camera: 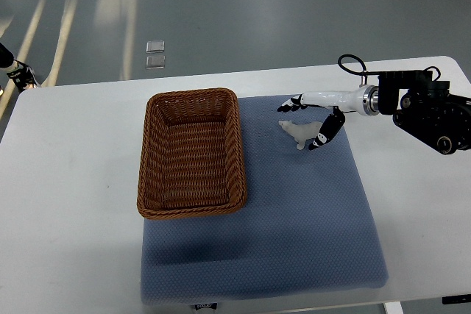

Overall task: Place white bear in brown basket with right hand
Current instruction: 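Close the right hand fingers around the white bear and lift it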

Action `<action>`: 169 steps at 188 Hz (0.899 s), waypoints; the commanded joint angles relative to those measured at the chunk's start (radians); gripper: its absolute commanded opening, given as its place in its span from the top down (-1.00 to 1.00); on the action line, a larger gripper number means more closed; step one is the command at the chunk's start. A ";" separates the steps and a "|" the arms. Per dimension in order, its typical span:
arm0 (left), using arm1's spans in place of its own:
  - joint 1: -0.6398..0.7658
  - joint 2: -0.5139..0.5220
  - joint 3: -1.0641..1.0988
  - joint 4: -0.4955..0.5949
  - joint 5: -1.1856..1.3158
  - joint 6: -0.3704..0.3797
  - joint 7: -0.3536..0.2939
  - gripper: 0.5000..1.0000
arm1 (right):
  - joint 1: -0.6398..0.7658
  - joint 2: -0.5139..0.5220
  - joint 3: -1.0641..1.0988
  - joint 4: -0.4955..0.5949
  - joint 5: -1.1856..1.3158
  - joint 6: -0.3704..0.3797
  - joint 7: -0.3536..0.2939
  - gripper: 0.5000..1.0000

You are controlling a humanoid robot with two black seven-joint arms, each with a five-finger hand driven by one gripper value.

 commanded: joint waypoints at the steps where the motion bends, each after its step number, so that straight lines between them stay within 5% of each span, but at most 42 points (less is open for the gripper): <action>1: 0.000 0.000 0.000 0.000 0.000 0.000 0.000 -1.00 | 0.001 0.003 -0.002 -0.004 0.000 -0.003 0.000 -0.64; 169: 0.000 0.000 0.000 0.000 0.000 0.000 0.000 -1.00 | 0.004 -0.013 -0.012 -0.003 0.000 0.000 0.043 0.61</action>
